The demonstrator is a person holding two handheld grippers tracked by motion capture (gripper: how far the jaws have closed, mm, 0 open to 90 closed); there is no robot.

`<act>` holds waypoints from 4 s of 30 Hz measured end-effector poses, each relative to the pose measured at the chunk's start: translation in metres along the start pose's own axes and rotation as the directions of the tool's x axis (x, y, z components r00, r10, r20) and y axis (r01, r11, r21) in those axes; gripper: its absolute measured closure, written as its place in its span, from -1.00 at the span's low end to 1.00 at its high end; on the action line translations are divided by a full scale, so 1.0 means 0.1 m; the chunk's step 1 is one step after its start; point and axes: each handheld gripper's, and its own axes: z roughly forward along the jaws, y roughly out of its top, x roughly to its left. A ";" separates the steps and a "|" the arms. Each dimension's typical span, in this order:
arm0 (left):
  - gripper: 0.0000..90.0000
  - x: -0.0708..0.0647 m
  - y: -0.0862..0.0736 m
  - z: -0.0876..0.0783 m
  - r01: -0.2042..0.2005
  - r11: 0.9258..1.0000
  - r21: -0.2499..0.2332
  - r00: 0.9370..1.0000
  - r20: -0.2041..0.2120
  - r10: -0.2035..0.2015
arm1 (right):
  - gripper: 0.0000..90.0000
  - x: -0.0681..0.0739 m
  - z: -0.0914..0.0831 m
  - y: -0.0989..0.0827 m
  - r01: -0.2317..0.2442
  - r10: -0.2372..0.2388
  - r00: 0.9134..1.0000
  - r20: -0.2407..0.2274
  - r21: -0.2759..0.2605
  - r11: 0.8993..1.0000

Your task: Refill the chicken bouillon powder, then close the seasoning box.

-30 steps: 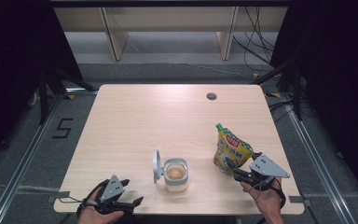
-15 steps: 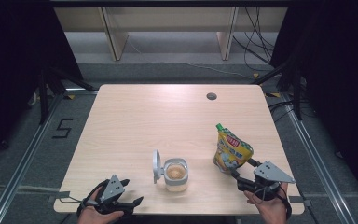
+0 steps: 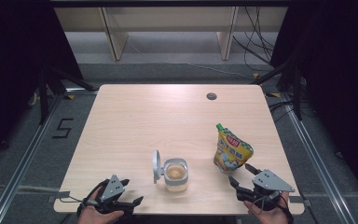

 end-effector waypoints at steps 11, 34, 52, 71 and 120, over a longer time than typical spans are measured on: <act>-0.53 0.02 -0.02 -0.03 -0.008 1.000 0.012 1.000 -0.014 0.008 | -0.40 0.02 0.00 -0.03 0.029 -0.028 0.999 -0.042 0.024 0.999; -0.53 -0.01 0.01 -0.04 0.031 1.000 0.004 1.000 0.005 -0.031 | -0.41 0.18 -0.01 -0.08 0.083 -0.074 0.992 -0.105 0.089 0.993; -0.46 -0.01 0.32 -0.07 -0.005 0.997 -0.074 0.999 0.037 0.007 | -0.40 0.17 -0.02 -0.07 0.085 -0.077 0.994 -0.080 0.099 0.991; 0.96 0.03 0.52 -0.07 -0.060 0.994 -0.095 0.997 0.050 0.065 | -0.39 0.17 0.00 -0.08 0.099 -0.090 0.992 -0.093 0.101 0.990; 0.96 -0.11 1.07 -0.10 -0.169 0.982 -0.084 0.979 0.102 0.177 | -0.39 0.18 0.01 -0.09 0.113 -0.104 0.991 -0.090 0.097 0.989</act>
